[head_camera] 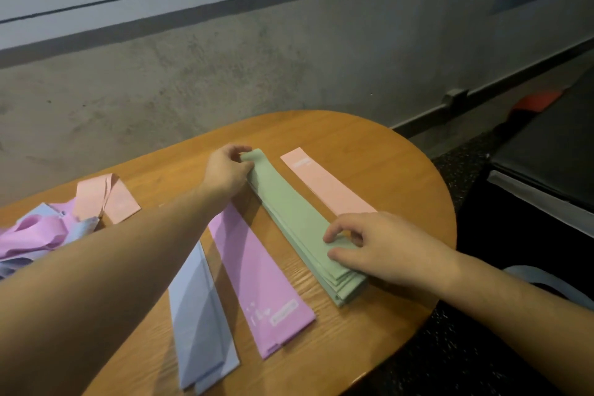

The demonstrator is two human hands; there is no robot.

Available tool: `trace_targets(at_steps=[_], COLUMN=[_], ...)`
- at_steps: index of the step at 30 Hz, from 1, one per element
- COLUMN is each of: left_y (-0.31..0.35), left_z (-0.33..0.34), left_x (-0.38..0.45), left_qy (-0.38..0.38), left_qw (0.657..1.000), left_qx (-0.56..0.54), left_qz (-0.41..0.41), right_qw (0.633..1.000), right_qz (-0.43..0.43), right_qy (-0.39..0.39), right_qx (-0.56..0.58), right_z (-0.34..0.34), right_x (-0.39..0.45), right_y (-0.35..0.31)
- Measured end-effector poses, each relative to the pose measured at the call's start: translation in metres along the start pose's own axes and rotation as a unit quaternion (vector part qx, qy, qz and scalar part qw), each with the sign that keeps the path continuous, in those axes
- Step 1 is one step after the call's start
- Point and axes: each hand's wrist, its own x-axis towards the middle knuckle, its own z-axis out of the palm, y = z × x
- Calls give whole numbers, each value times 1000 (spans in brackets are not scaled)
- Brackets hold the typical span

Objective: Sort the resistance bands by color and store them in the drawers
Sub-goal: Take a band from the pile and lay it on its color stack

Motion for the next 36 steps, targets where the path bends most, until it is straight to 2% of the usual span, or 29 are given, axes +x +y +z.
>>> trace_targets(at_steps=[3, 7, 11, 15, 22, 30, 36], left_y=[2, 3, 3, 2, 4, -33, -73], left_z=[-3, -4, -3, 2, -16, -83, -167], left_x=[-1, -6, -26, -53, -73, -111, -160], left_qy=[-7, -7, -2, -58, -110, -128, -118], left_qw=[997, 996, 984, 974, 962, 931, 907], left_qx=[71, 89, 145, 166, 170, 245, 323], left_qz=[21, 20, 107, 143, 183, 237, 241], right_qw=[1000, 1000, 999, 999, 998, 997, 990], right_qz=[-8, -21, -43, -45, -38, -68, -140], right_qy=[1, 12, 5, -5, 41, 33, 21], right_qx=[-13, 9, 10, -6, -16, -16, 4], right_z=[-1, -1, 1, 3, -3, 10, 41], right_x=[-1, -3, -8, -12, -17, -21, -12], right_y=[0, -1, 2, 5, -10, -61, -120])
